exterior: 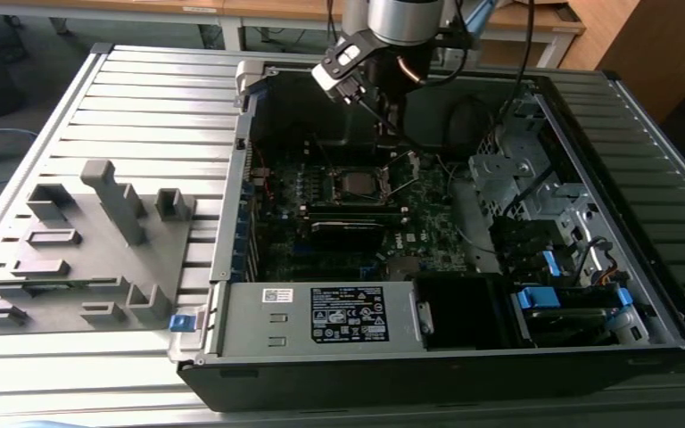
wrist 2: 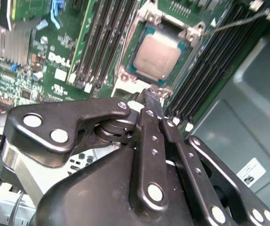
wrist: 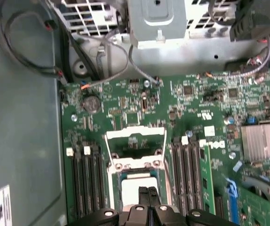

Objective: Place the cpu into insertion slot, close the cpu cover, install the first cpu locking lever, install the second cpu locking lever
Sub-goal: 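Close the cpu cover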

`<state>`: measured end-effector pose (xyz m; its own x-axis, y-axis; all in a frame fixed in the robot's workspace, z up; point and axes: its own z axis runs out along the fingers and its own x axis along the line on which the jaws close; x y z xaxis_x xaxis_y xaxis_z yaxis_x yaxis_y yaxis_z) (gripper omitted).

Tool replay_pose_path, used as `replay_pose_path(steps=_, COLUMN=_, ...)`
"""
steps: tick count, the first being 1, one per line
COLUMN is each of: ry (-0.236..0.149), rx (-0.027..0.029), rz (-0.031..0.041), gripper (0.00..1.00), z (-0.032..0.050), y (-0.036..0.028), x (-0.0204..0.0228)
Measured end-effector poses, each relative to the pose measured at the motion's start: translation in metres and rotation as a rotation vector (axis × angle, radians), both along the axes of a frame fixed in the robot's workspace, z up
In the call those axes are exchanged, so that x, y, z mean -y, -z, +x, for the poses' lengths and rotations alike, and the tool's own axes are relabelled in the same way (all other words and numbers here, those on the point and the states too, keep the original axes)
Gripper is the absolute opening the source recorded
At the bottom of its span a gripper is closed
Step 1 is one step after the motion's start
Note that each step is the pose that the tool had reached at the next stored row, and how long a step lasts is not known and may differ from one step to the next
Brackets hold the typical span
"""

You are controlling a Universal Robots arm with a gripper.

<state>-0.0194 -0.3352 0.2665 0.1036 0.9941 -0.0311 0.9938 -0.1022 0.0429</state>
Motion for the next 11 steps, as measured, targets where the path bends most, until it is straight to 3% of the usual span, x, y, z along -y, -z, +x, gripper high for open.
replay_pose_path(steps=3, ry=0.0, rx=0.0, rz=0.0001, gripper=0.11, z=0.0068, y=0.0001, x=0.0)
replay_pose_path(steps=11, ry=0.0, rx=-0.0002, rz=-0.0002, gripper=0.11, z=0.0071, y=-0.0004, x=0.0)
